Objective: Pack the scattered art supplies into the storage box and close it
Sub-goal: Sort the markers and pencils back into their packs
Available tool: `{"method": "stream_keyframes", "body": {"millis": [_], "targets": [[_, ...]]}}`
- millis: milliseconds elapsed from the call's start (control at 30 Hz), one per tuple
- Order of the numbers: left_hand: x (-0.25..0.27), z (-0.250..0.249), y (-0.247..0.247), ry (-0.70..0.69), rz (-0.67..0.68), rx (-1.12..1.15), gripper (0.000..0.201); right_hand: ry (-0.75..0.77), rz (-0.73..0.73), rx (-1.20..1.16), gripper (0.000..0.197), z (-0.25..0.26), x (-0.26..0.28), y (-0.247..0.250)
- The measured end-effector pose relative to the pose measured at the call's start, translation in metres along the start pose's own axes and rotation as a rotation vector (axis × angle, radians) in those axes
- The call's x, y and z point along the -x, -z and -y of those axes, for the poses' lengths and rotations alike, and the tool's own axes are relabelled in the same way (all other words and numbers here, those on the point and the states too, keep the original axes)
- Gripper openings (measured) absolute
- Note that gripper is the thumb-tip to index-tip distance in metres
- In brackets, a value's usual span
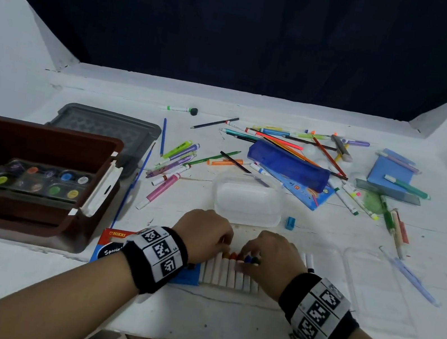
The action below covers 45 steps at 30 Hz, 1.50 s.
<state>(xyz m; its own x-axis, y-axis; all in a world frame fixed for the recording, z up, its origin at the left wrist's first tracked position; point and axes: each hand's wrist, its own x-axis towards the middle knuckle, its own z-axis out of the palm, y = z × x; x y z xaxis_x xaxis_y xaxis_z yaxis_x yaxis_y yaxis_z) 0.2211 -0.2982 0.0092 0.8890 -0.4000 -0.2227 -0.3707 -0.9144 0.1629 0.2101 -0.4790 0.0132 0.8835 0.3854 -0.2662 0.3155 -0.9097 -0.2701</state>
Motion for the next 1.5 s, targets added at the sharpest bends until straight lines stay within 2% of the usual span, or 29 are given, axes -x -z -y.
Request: {"method": "stream_keyframes", "body": {"millis": [167, 367, 467, 533, 633, 700, 833, 1033, 1200, 1367, 1500], "targets": [[-0.005, 0.000, -0.008, -0.030, -0.055, -0.154, 0.021, 0.017, -0.003, 0.020, 0.027, 0.000, -0.003, -0.002], [0.002, 0.000, 0.001, 0.000, 0.004, -0.027, 0.025, 0.069, -0.060, 0.060, 0.029, 0.001, -0.003, -0.001], [0.023, 0.011, 0.008, 0.029, 0.015, 0.088, 0.042, 0.133, -0.074, 0.016, 0.037, -0.003, -0.003, 0.003], [0.044, 0.027, 0.007, 0.053, 0.011, 0.099, 0.060, 0.193, -0.002, 0.024, 0.052, -0.007, -0.002, 0.008], [0.082, 0.052, -0.001, 0.117, 0.117, 0.043, 0.096, 0.243, 0.131, 0.160, 0.078, -0.011, 0.000, 0.011], [0.100, 0.064, -0.008, 0.148, 0.169, 0.045, 0.103, 0.267, 0.175, 0.216, 0.079, -0.010, -0.001, 0.009], [0.107, 0.072, -0.017, 0.135, 0.106, 0.028, 0.095, 0.321, 0.193, 0.223, 0.070, -0.002, -0.005, 0.007], [0.089, 0.055, -0.016, 0.085, 0.065, -0.024, 0.091, 0.353, 0.183, 0.132, 0.064, 0.027, -0.015, 0.002], [0.090, 0.056, -0.018, 0.100, 0.014, 0.047, 0.092, 0.210, 0.099, 0.043, 0.059, 0.033, -0.008, -0.003], [0.119, 0.077, -0.029, 0.229, -0.025, 0.112, 0.100, -0.033, 0.040, -0.218, 0.071, 0.024, 0.011, 0.004], [0.138, 0.091, -0.046, 0.274, -0.108, 0.346, 0.098, -0.154, 0.011, -0.427, 0.067, 0.025, 0.012, 0.002]]}}
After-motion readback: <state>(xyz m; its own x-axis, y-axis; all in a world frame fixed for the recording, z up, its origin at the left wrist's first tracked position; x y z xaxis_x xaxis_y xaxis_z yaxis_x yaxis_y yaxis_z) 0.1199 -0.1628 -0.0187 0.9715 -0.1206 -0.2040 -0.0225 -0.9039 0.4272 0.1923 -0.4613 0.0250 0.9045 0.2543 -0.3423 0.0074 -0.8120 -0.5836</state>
